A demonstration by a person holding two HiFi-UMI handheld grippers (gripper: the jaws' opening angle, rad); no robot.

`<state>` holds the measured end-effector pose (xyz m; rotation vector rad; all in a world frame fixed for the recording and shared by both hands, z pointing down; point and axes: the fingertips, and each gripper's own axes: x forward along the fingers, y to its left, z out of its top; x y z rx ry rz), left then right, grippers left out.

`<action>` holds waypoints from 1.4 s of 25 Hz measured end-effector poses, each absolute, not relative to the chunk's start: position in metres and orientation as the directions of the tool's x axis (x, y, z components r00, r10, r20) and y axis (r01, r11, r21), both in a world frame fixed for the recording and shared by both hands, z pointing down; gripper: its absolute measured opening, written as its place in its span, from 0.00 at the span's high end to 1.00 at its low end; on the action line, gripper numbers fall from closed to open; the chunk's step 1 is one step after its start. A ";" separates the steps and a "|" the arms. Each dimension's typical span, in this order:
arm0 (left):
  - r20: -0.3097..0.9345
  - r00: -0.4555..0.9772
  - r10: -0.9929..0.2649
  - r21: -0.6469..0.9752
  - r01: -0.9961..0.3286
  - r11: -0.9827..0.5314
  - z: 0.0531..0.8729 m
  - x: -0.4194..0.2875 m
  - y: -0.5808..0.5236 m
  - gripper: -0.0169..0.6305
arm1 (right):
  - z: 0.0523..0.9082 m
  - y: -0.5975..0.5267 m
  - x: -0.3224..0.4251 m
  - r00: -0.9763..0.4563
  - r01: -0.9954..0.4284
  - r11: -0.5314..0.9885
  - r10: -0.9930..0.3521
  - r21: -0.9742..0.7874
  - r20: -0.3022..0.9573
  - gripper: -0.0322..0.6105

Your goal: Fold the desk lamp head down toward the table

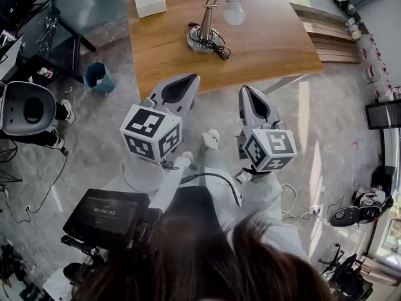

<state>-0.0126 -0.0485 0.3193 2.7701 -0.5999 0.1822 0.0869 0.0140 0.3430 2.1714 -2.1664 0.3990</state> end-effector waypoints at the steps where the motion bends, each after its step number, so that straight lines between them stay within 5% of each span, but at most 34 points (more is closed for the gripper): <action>1: 0.190 0.902 -0.389 0.265 -0.428 -0.864 0.324 -0.007 -0.061 0.97 | 0.349 0.002 0.097 -0.014 -0.988 -0.020 -0.975 -0.153 0.220 0.95; 13: 0.181 0.867 -0.464 0.251 -0.497 -0.831 0.325 0.089 -0.230 0.97 | 0.399 -0.184 0.204 -0.316 -0.931 0.250 -0.917 -0.267 0.242 0.95; 26: 0.255 0.837 -0.484 0.246 -0.541 -0.805 0.344 0.097 -0.305 0.97 | 0.432 -0.302 0.195 -0.696 -0.696 0.594 -0.695 -0.403 0.179 0.89; 31: 0.285 0.885 -0.369 0.167 -0.425 -0.890 0.341 0.112 -0.314 0.80 | 0.451 -0.315 0.186 -0.778 -0.623 0.680 -0.589 -0.387 0.217 0.73; 35: 0.209 0.923 -0.323 0.057 -0.341 -0.938 0.315 0.130 -0.307 0.74 | 0.459 -0.318 0.184 -0.794 -0.603 0.679 -0.563 -0.419 0.230 0.72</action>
